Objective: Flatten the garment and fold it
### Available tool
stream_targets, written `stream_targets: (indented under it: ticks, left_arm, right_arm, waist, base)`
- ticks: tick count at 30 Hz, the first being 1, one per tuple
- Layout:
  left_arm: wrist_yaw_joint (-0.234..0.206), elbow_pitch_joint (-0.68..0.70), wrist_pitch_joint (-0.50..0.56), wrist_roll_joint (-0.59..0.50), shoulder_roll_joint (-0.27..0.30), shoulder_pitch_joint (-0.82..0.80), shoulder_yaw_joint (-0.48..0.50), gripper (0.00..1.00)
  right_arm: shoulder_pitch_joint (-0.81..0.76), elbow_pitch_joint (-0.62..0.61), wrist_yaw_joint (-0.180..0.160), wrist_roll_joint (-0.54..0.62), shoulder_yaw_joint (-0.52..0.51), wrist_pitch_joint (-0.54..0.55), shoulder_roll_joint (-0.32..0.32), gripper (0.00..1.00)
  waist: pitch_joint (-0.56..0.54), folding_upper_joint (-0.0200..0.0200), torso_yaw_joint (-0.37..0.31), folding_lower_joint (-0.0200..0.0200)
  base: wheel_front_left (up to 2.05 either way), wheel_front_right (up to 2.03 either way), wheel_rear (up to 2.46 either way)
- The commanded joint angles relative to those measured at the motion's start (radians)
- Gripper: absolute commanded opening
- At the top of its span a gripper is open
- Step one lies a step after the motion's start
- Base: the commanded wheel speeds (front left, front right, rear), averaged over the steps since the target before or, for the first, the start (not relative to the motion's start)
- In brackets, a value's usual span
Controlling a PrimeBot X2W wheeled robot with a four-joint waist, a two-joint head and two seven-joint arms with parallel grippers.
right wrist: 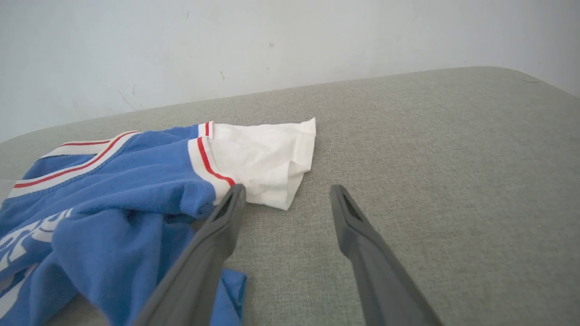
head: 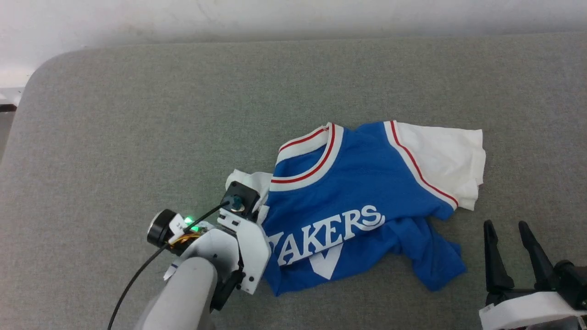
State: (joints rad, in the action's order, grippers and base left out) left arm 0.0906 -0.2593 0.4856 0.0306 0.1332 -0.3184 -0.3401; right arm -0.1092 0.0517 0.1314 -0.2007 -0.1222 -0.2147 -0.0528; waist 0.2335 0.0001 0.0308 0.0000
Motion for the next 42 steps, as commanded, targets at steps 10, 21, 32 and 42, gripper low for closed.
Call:
stream_targets:
  ticks: [10, 21, 32, 42]
  left_arm:
    - [-0.09, 0.175, -0.308, 0.223, -0.058, 0.065, 0.173, 0.0]
    - [-0.167, 0.124, -0.475, 0.497, -0.08, 0.452, 0.327, 1.0]
    - [-0.199, 0.167, -0.518, 0.514, -0.048, 0.437, 0.358, 1.0]
    - [-0.226, 0.202, -0.247, 0.375, 0.11, 0.327, 0.256, 1.0]
  right_arm:
    - [0.017, 0.009, -0.001, 0.004, -0.009, -0.001, 0.003, 1.0]
    - [-0.029, 0.003, -0.001, 0.006, -0.007, 0.026, 0.003, 1.0]
    - [-0.053, -0.024, -0.001, 0.012, -0.001, 0.054, 0.003, 1.0]
    - [-0.049, -0.039, -0.001, 0.01, 0.023, 0.062, 0.003, 1.0]
  waist:
    - [-0.032, -0.0001, 0.038, 0.0]
    - [-0.073, -0.0001, 0.071, 0.0]
    - [-0.101, -0.0001, 0.095, 0.0]
    - [-0.077, -0.0001, 0.074, 0.0]
  base:
    - [0.0, 0.0, 0.0]
    - [0.0, 0.0, 0.0]
    - [0.0, 0.0, 0.0]
    - [0.0, 0.0, 0.0]
